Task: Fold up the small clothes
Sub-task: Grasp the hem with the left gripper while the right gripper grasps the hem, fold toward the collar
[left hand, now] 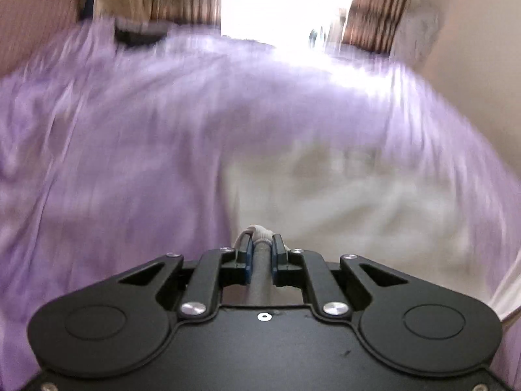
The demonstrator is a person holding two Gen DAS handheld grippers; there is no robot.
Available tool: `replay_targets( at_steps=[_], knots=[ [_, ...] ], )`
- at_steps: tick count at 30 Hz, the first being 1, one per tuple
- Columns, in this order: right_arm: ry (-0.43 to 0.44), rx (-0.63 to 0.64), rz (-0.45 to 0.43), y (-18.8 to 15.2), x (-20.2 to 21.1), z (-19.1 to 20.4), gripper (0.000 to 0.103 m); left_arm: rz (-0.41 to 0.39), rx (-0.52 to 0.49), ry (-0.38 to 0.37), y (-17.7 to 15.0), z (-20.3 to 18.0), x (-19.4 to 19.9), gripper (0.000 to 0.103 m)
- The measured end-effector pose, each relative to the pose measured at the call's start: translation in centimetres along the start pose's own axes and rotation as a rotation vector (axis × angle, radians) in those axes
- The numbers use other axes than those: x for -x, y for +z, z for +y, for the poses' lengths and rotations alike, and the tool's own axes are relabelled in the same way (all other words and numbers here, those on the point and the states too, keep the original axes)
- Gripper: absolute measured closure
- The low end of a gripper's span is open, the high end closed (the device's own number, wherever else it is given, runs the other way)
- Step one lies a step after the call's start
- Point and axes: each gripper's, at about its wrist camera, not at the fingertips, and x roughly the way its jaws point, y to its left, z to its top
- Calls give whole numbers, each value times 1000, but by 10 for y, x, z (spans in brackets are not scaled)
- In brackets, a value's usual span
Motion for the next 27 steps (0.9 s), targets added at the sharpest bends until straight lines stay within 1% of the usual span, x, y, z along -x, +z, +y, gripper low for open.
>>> replay_targets(
  at_steps=[1,2,3,4,5,6,8,9,11,12,13,14,15,17,18,20,21,22,23,24,25,26,27],
  knots=[
    [26,7,-56,25,-21,3,98,-55,-16,40,31,-5,-11,79],
    [44,25,-112,49,-40,7,95,-119,-27,119,57,-10,-17,59],
    [43,27,-181,64,-50,10,77,-171,-21,212,73,-12,-19,52],
    [17,18,-229,71,-55,11,44,-240,-9,303,83,-12,-17,50],
    [-13,0,-262,75,-58,10,26,-294,-1,334,84,-9,-14,48],
    [-22,-21,-276,72,-60,6,8,-306,-2,312,80,-4,-14,46],
    [7,-31,-269,57,-65,-2,10,-264,-16,213,64,9,-23,46],
    [6,-27,-229,46,-72,-8,10,-213,-9,189,50,17,-34,46],
    [-35,-25,-150,22,-86,-18,12,-117,-7,199,24,28,-55,46],
    [-57,-30,-108,8,-94,-24,14,-46,-10,212,8,34,-71,46],
    [-76,-45,-53,-8,-101,-32,16,15,-12,209,-5,38,-82,46],
    [-81,-54,-15,-19,-105,-37,17,76,-9,186,-20,42,-92,46],
    [-89,-63,27,-33,-110,-44,17,113,-5,157,-33,47,-100,46],
    [-125,-50,79,-54,-114,-51,17,161,11,116,-52,51,-109,46],
    [-150,-30,106,-64,-116,-54,17,171,12,111,-57,51,-113,46],
    [-183,5,164,-75,-121,-54,18,167,-7,100,-64,48,-121,46],
    [-196,9,189,-79,-123,-55,27,168,-14,84,-65,44,-124,46],
    [-190,3,201,-84,-124,-57,44,166,-16,54,-64,44,-128,54],
    [-158,-5,218,-88,-128,-58,49,161,-9,13,-64,44,-131,58],
    [-130,-7,247,-88,-133,-58,57,166,-2,1,-64,45,-132,69],
    [-120,-8,263,-89,-138,-59,64,181,21,-31,-63,46,-133,103],
    [-119,1,264,-90,-140,-58,65,183,41,-36,-65,42,-127,102],
    [-114,25,261,-90,-140,-56,63,167,52,-16,-65,42,-120,102]
  ],
)
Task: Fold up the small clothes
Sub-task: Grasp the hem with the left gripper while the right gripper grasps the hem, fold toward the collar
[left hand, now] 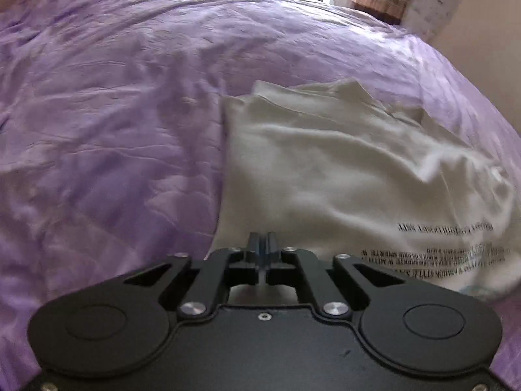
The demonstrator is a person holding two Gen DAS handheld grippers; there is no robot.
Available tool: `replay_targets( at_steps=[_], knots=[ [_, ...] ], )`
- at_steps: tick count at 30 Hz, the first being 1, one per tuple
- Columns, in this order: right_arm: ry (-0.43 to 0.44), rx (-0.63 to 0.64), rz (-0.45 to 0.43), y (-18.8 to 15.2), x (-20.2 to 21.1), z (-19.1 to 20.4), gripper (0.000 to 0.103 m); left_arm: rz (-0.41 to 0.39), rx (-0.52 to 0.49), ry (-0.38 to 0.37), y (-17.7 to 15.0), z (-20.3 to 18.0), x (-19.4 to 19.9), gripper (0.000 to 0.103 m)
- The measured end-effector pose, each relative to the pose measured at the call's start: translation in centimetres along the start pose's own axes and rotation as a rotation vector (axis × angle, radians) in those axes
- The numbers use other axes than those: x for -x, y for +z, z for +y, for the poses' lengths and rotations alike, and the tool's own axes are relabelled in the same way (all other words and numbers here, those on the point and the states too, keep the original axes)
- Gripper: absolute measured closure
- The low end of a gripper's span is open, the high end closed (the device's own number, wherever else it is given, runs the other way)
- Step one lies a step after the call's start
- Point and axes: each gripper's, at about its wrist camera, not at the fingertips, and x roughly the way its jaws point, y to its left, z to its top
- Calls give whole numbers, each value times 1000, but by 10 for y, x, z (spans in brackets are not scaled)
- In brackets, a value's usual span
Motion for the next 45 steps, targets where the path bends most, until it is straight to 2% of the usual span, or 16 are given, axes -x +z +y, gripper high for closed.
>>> replay_targets(
  at_steps=[3,5,10,12,14,15,17,22,29,31,33,35,36,39,41,45],
  knots=[
    [-53,81,-14,-1,5,5,35,27,-1,4,-9,3,11,98],
    [-78,102,-56,-6,13,4,33,60,-11,-6,-15,7,13,69],
    [103,2,7,-9,12,-14,28,84,20,-64,-33,20,13,61],
    [140,-16,14,-9,6,-11,17,103,37,-86,-34,18,7,54],
    [115,-16,10,-9,-4,-5,37,117,-2,-99,-37,10,3,56],
    [85,-17,24,-8,-10,-3,96,125,-43,-88,-36,5,-1,59],
    [94,-70,63,0,-12,-5,95,118,-89,-72,-31,-5,-2,86],
    [190,-207,-31,18,45,-18,95,-11,33,-141,-16,4,59,91],
    [234,-142,-162,21,153,1,96,-104,24,-95,-20,1,157,92],
    [212,-146,-115,2,165,-12,96,-35,35,-81,-47,13,167,91],
    [173,-178,21,-30,150,-30,95,131,45,-66,-85,28,146,88],
    [-21,-200,178,-63,123,-45,96,279,4,90,-122,39,118,103],
    [-135,-196,243,-80,109,-51,98,314,-39,162,-139,44,107,103],
    [-155,-191,194,-88,117,-48,98,263,30,150,-137,49,126,96],
    [-180,-141,111,-77,133,-27,90,146,21,158,-114,35,152,75],
    [-109,10,-87,-53,154,36,89,-59,-56,78,-76,-18,180,60]
  ],
)
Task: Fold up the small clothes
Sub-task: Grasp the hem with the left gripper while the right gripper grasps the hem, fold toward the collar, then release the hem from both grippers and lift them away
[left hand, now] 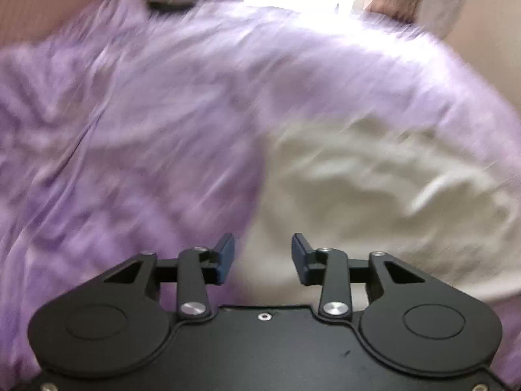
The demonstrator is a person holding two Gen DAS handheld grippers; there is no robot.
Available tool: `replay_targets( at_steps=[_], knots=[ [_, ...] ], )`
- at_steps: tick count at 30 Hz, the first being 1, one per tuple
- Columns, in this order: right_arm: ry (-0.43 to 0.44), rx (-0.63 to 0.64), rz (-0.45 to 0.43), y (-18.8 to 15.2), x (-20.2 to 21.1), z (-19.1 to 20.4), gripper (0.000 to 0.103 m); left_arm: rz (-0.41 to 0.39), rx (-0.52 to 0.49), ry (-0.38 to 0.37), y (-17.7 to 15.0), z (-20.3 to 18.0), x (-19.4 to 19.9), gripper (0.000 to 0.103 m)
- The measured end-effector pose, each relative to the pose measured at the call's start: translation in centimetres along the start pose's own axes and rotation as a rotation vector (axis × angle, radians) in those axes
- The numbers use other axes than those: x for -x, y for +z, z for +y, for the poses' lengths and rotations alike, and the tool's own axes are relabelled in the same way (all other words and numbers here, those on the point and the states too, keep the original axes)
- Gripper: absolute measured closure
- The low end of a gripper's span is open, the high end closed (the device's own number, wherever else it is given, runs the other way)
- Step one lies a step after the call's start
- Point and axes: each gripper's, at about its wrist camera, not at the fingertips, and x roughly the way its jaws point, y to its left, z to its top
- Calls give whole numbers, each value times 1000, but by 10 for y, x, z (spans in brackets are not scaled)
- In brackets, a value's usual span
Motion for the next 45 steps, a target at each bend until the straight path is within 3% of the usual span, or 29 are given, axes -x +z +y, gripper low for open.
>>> replay_targets(
  at_steps=[2,4,5,7,9,11,14,15,17,19,20,21,23,25,27,32,36,45],
  knots=[
    [120,24,-49,3,-1,33,89,-69,0,-107,6,-26,-3,54],
    [290,-2,2,-2,-19,70,88,-67,-8,-177,5,-57,-21,54],
    [348,-14,59,-8,-32,88,88,-32,-27,-176,-2,-73,-35,53],
    [416,13,170,-28,-57,120,95,16,-56,-72,-21,-92,-63,53],
    [307,58,215,-50,-72,133,98,124,-130,68,-41,-100,-95,53],
    [256,73,211,-57,-77,123,103,126,-126,76,-50,-86,-102,51],
    [226,-30,237,-48,-76,91,103,140,-53,38,-50,-57,-96,51],
    [192,-45,231,-45,-67,83,103,143,-53,78,-47,-47,-94,51],
    [67,-5,185,-39,-63,64,103,133,-102,201,-48,-24,-96,50],
    [-104,19,147,-39,-58,36,97,160,-71,206,-49,2,-99,50],
    [-143,-6,146,-38,-60,17,97,181,-45,201,-51,15,-103,50],
    [-130,-59,168,-39,-64,-7,98,188,-10,183,-54,29,-105,50],
    [-15,-172,206,-46,-73,-41,103,181,15,144,-60,36,-107,49],
    [49,-233,208,-51,-76,-57,103,166,-29,175,-63,23,-111,49],
    [46,-233,199,-55,-79,-49,103,142,-78,218,-69,10,-112,48],
    [-56,-11,164,-60,-74,-15,101,119,-97,236,-73,11,-113,49],
    [-48,-29,127,-64,-74,-17,100,121,-43,198,-75,19,-110,49],
    [41,-99,96,-67,-67,-36,100,121,-54,201,-74,18,-112,48]
  ],
)
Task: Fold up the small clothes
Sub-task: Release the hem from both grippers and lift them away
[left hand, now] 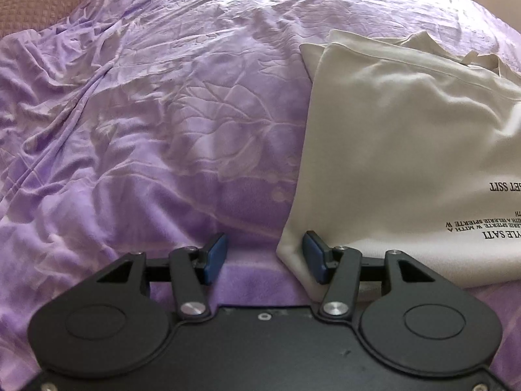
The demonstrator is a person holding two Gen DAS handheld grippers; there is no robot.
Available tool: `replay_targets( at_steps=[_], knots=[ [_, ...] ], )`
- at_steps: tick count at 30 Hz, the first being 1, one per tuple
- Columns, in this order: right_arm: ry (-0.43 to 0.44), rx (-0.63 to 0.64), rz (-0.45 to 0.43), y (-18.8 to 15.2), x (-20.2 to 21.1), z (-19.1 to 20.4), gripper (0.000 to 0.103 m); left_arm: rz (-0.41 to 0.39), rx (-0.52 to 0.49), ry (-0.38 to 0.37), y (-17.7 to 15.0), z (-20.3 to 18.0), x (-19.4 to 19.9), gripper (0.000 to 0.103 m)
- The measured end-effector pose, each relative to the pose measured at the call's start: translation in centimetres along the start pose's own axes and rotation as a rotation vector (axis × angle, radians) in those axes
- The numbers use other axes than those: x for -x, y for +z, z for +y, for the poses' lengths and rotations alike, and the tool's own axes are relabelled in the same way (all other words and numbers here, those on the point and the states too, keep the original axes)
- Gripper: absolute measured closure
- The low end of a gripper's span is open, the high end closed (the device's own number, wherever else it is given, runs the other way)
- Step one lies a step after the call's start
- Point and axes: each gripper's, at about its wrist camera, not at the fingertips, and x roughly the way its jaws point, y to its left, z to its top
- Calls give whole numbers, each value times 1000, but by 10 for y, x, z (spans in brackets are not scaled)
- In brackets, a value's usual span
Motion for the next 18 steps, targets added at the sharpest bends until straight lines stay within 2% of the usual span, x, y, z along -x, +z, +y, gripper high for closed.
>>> replay_targets(
  at_steps=[7,9,10,11,13,15,18],
  knots=[
    [-49,78,-17,-4,1,13,100,5,8,-6,1,2,1,48],
    [-81,104,-8,-1,3,21,99,33,30,3,8,2,9,49],
    [-110,140,-5,5,7,30,96,32,37,-8,16,1,21,51],
    [-139,182,-21,10,12,41,92,-16,34,-36,23,-2,37,50],
    [-162,268,-102,22,30,68,72,-90,32,-94,38,-9,64,49],
    [-92,306,-143,34,44,97,65,-131,47,-170,55,-20,82,49],
    [130,269,-123,49,47,132,66,-177,27,-243,74,-54,92,49]
  ],
)
